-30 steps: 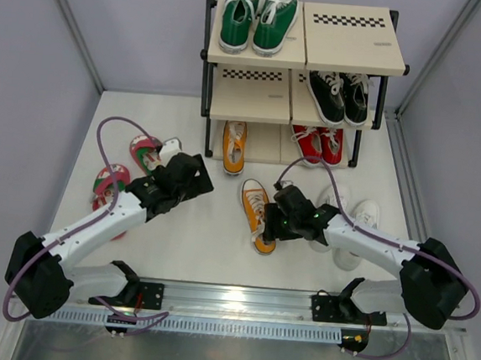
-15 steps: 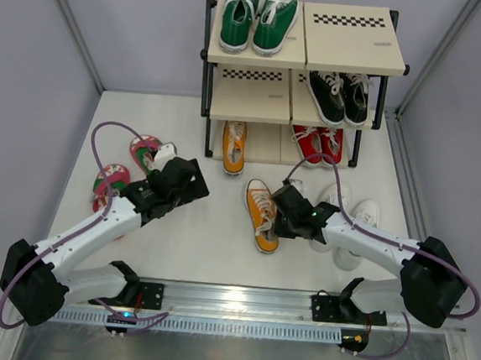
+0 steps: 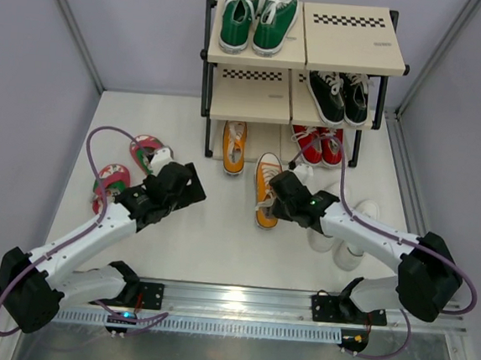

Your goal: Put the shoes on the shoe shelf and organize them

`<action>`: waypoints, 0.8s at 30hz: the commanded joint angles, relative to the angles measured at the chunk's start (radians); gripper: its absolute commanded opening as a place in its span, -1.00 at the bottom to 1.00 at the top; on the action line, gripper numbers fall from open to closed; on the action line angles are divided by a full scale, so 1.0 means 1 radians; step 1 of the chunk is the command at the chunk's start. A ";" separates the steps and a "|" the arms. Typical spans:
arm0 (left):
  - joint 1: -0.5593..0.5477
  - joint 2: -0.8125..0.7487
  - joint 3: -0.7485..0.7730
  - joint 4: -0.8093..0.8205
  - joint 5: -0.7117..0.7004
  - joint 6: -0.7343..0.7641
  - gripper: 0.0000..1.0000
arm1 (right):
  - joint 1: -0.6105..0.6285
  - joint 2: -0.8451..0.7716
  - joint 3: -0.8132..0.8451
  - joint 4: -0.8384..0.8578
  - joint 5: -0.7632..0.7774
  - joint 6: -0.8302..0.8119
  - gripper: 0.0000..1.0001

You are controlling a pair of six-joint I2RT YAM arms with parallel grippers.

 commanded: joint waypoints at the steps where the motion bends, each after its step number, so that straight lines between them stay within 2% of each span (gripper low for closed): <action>1: -0.002 -0.012 -0.009 0.031 -0.003 0.017 0.94 | -0.023 0.045 0.110 0.144 0.094 -0.039 -0.94; 7: -0.002 -0.033 -0.025 0.037 -0.006 0.031 0.94 | -0.049 0.103 0.188 0.198 0.156 -0.093 -0.94; 14: -0.002 -0.030 -0.030 0.045 -0.003 0.045 0.94 | -0.109 0.189 0.239 0.289 0.116 -0.172 -0.94; 24: -0.002 -0.015 -0.026 0.059 0.003 0.062 0.94 | -0.147 0.304 0.315 0.342 0.094 -0.185 -0.95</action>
